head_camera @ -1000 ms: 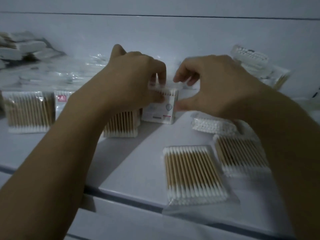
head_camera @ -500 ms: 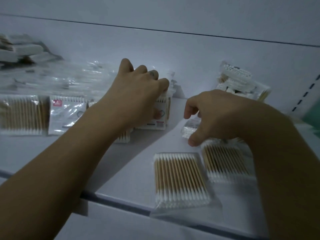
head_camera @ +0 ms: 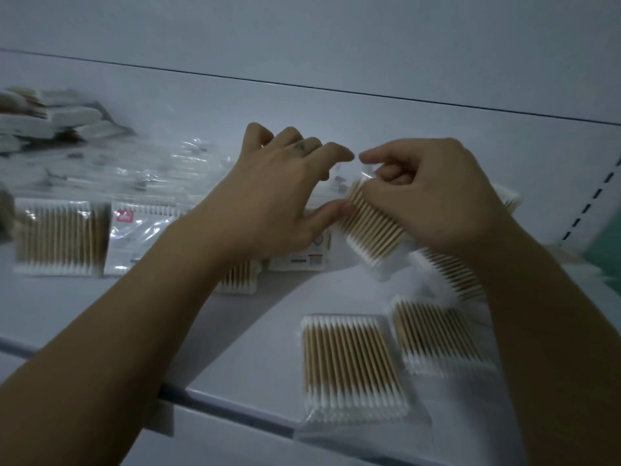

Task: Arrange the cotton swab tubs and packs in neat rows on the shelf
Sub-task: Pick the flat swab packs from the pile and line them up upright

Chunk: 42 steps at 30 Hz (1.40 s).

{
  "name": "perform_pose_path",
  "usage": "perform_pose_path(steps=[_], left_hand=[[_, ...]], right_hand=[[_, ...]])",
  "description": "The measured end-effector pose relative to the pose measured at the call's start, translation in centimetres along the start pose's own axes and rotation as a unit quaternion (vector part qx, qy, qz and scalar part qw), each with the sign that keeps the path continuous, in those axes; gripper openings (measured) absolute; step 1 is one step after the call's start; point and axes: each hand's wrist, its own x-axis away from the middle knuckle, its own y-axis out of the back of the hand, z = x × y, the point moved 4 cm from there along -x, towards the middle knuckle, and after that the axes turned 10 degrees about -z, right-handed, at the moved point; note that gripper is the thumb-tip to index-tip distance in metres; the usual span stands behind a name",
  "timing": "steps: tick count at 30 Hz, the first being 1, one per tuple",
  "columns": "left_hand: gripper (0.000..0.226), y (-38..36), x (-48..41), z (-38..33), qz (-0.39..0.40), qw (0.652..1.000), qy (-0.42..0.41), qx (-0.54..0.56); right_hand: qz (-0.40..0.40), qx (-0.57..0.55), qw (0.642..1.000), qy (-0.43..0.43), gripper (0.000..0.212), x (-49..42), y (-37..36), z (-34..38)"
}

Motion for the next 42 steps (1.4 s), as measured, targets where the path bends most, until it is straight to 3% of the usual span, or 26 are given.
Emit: perform_pose_path(steps=[4,9,12,16,18,20,23,25,28,32,37,42], left_hand=[[0.084,-0.3,0.2,0.1,0.043,0.992,0.039,0.116],[0.093,-0.4,0.3,0.4,0.013,0.994,0.028,0.103],[0.092,0.1,0.4,0.0,-0.024,0.993,0.006,0.117],[0.084,-0.1,0.5,-1.1,-0.027,0.989,-0.025,0.141],[0.071,-0.3,0.3,-1.1,-0.055,0.986,-0.002,0.159],[0.061,0.1,0.0,-0.5,-0.111,0.962,0.078,0.235],[0.048,0.7,-0.2,0.8,-0.157,0.9,0.224,0.339],[0.034,0.9,-0.5,1.4,-0.167,0.886,0.242,0.358],[0.025,1.1,-0.5,1.5,-0.157,0.897,0.228,0.344],[0.028,1.3,-0.5,1.5,-0.165,0.901,0.213,0.34],[0.052,1.7,-0.5,1.1,-0.156,0.918,0.195,0.307],[0.051,1.4,-0.4,1.1,-0.146,0.935,0.177,0.27]], right_hand=[[0.005,-0.024,1.0,-0.013,0.018,-0.2,0.4,-0.3],[-0.059,-0.05,0.997,-0.013,0.012,-0.4,1.0,-1.1],[-0.098,-0.107,0.987,-0.067,0.008,-0.5,1.2,-1.5],[-0.065,-0.269,0.942,-0.19,0.009,-0.2,0.8,-1.3],[-0.062,-0.329,0.916,-0.223,0.011,-0.1,0.5,-1.2],[-0.068,-0.349,0.905,-0.232,0.014,-0.2,0.5,-1.4],[-0.07,-0.308,0.929,-0.191,0.02,-0.5,0.7,-1.3],[-0.069,-0.265,0.952,-0.14,0.013,-0.6,0.7,-0.8],[-0.056,-0.223,0.969,-0.095,0.014,-0.5,-0.2,-0.5],[-0.068,-0.232,0.967,-0.085,0.02,-0.6,-0.8,-0.8],[-0.092,-0.093,0.989,0.076,0.07,-0.2,-0.2,0.1],[-0.08,-0.098,0.988,0.09,0.026,-0.1,-0.7,0.3]])
